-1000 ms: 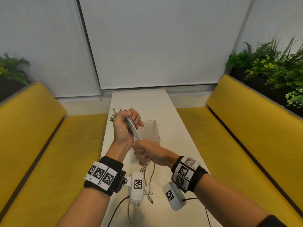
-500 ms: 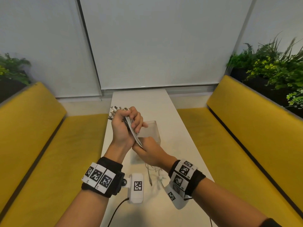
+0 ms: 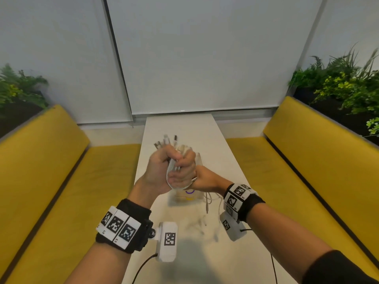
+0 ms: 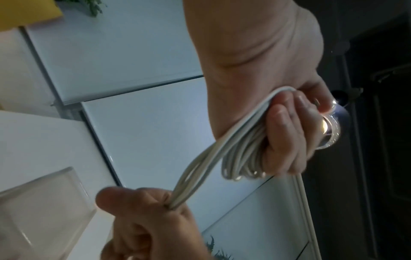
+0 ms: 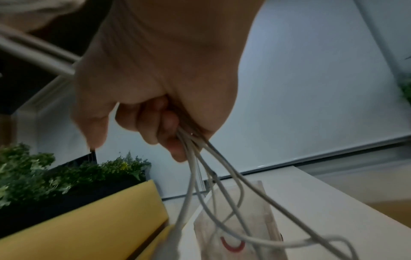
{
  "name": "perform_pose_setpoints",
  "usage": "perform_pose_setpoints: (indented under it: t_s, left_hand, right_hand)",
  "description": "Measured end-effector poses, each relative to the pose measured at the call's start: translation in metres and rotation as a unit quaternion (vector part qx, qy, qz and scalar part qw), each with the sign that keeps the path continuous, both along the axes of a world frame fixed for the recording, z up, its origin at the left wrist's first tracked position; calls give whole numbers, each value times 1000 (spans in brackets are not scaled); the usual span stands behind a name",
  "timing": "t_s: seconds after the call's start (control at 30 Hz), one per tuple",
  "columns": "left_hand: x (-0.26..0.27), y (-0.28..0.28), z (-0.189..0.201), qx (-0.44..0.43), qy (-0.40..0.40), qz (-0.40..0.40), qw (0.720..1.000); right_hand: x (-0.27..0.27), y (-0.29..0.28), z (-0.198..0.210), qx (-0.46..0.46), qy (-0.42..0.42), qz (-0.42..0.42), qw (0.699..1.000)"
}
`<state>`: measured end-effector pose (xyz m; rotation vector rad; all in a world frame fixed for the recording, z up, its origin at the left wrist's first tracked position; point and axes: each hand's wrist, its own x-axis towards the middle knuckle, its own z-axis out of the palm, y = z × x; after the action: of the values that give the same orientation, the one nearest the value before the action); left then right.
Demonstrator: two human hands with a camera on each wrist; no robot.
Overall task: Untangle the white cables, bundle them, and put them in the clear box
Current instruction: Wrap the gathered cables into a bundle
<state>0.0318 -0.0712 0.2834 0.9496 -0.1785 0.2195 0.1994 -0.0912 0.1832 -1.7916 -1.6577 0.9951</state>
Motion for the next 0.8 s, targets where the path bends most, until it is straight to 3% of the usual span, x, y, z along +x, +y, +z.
perform_pose_setpoints:
  t_s: [0.07, 0.2, 0.33, 0.47, 0.6, 0.8]
  left_hand:
    - [-3, -2, -9, 42, 49, -41, 997]
    - [-14, 4, -24, 104, 135, -82, 982]
    - [-18, 2, -39, 193, 249, -59, 947]
    - [-17, -5, -53, 276, 347, -14, 896]
    - [-11, -12, -67, 381, 436, 45, 814]
    - [-8, -5, -79, 418, 454, 193, 763]
  right_hand:
    - [18, 22, -23, -28, -6, 32, 999]
    - [9, -1, 31, -65, -51, 73, 994]
    - [14, -4, 50, -116, -60, 143, 981]
    - [15, -6, 60, -167, -77, 172, 968]
    - [12, -8, 59, -154, -121, 165, 967]
    - [2, -13, 50, -127, -91, 125, 980]
